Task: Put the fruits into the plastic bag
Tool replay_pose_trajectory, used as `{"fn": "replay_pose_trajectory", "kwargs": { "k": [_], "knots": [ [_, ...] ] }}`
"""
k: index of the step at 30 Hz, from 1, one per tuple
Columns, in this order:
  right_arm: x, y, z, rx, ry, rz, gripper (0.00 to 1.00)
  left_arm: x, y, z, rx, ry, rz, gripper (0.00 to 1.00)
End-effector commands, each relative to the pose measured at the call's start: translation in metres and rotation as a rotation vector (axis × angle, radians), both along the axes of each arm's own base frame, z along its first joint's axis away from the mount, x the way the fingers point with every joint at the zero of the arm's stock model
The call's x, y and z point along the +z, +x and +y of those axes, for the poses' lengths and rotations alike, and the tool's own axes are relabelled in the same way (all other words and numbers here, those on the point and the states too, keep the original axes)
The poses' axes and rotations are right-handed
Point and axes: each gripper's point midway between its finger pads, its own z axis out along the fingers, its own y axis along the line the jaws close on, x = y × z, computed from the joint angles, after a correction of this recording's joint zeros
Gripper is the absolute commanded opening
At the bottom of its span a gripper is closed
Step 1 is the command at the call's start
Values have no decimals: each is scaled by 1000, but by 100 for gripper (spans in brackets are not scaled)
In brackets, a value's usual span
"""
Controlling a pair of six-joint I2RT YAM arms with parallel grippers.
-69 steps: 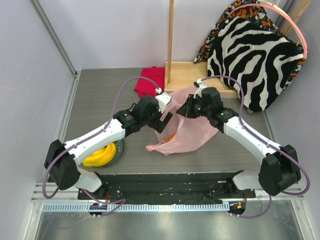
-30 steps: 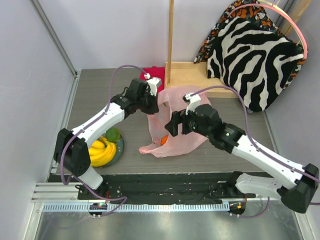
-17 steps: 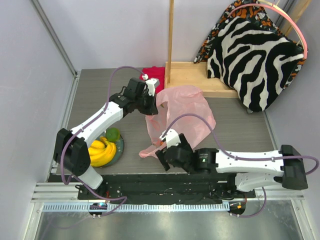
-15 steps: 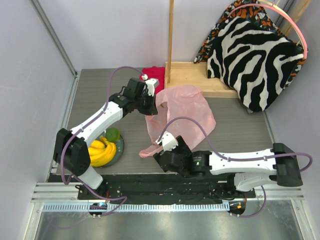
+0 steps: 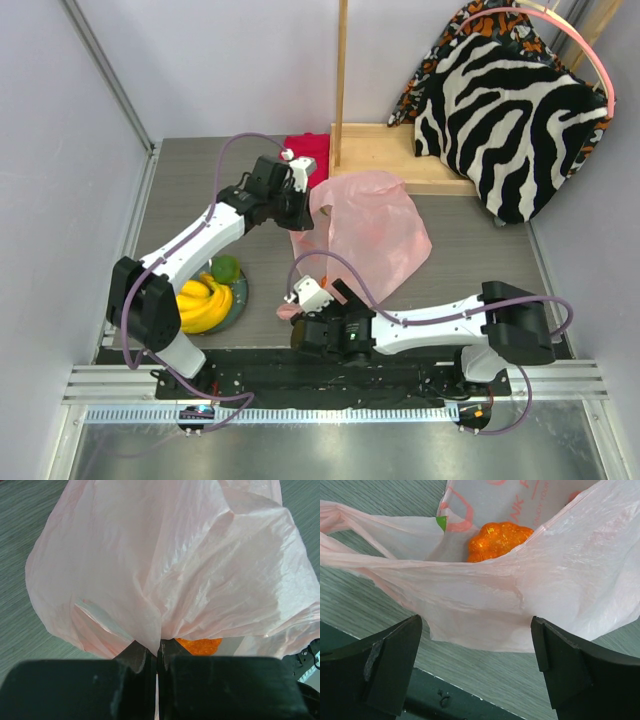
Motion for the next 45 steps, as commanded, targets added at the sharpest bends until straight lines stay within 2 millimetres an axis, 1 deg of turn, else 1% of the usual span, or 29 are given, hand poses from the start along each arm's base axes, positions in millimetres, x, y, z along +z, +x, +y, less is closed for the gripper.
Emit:
{"fn": "replay_pose_trajectory", "kwargs": {
  "k": [1, 5, 11, 14, 16, 17, 18, 19, 20, 21, 22, 24, 25, 26, 27, 28, 30, 31, 32, 33, 34, 35, 36, 37, 38, 39, 42, 43, 45],
  "knots": [
    [19, 9, 22, -20, 51, -69, 98, 22, 6, -4, -8, -43, -34, 0],
    [17, 4, 30, 7, 45, -65, 97, 22, 7, -3, -4, -43, -32, 0],
    [13, 13, 21, -57, -12, -131, 97, 22, 7, -2, -1, -42, -31, 0],
    [15, 19, 15, -105, -34, -172, 90, 24, 8, -1, 0, -44, -36, 0],
    [16, 24, 10, -134, -68, -202, 71, 25, 8, -1, 0, -45, -38, 0],
    [18, 25, 9, -150, -62, -214, 60, 25, 8, 0, 0, -43, -38, 0],
    [22, 27, 9, -157, -60, -223, 37, 26, 8, 0, 2, -45, -40, 0],
    [26, 27, 9, -160, -56, -230, 28, 25, 9, 1, 5, -43, -37, 0],
    [31, 27, 10, -163, -39, -233, 14, 25, 8, 1, 3, -39, -34, 0],
    [38, 28, 12, -166, -17, -232, 6, 26, 9, 2, 5, -35, -35, 0],
    [53, 28, 13, -165, 28, -228, 1, 32, 11, 2, 3, -34, -47, 0],
    [75, 28, 17, -148, 90, -215, 1, 35, 12, 7, 6, -10, -45, 0],
    [101, 30, 13, -158, 169, -212, 1, 51, 17, 6, 12, -14, -76, 0],
    [112, 30, 13, -147, 213, -188, 1, 53, 14, 9, 14, 4, -58, 0],
    [130, 32, 13, -134, 271, -180, 1, 62, 14, 8, 9, 3, -68, 0],
    [157, 39, 1, -149, 363, -176, 1, 79, 14, 10, 10, 1, -80, 0],
    [183, 40, -1, -104, 498, -122, 1, 100, 14, 11, 17, -10, -101, 0],
    [206, 42, -14, -99, 581, -120, 1, 107, 10, 11, 14, -15, -97, 0],
    [216, 51, -25, -120, 621, -124, 1, 130, 12, 9, 12, -43, -137, 0],
    [223, 51, -28, -99, 659, -108, 1, 139, 11, 8, 5, -54, -143, 0],
    [232, 53, -37, -103, 688, -116, 1, 142, 8, 8, -1, -53, -128, 0],
    [244, 56, -50, -121, 726, -133, 1, 162, 8, 4, -13, -82, -156, 0],
    [249, 56, -56, -123, 744, -139, 1, 170, 8, 3, -18, -92, -162, 0],
    [251, 56, -61, -125, 755, -143, 1, 168, 8, 1, -28, -90, -144, 0],
    [253, 56, -68, -136, 770, -150, 1, 172, 6, -2, -47, -104, -140, 0],
    [252, 56, -70, -137, 774, -146, 1, 183, 7, -4, -53, -120, -159, 0],
    [232, 54, -68, -147, 770, -106, 1, 172, 11, -9, -70, -102, -114, 0],
    [224, 52, -63, -138, 767, -80, 1, 167, 11, -9, -74, -92, -93, 0],
    [201, 50, -57, -148, 749, -33, 1, 152, 13, -12, -90, -72, -58, 0]
  ]
}}
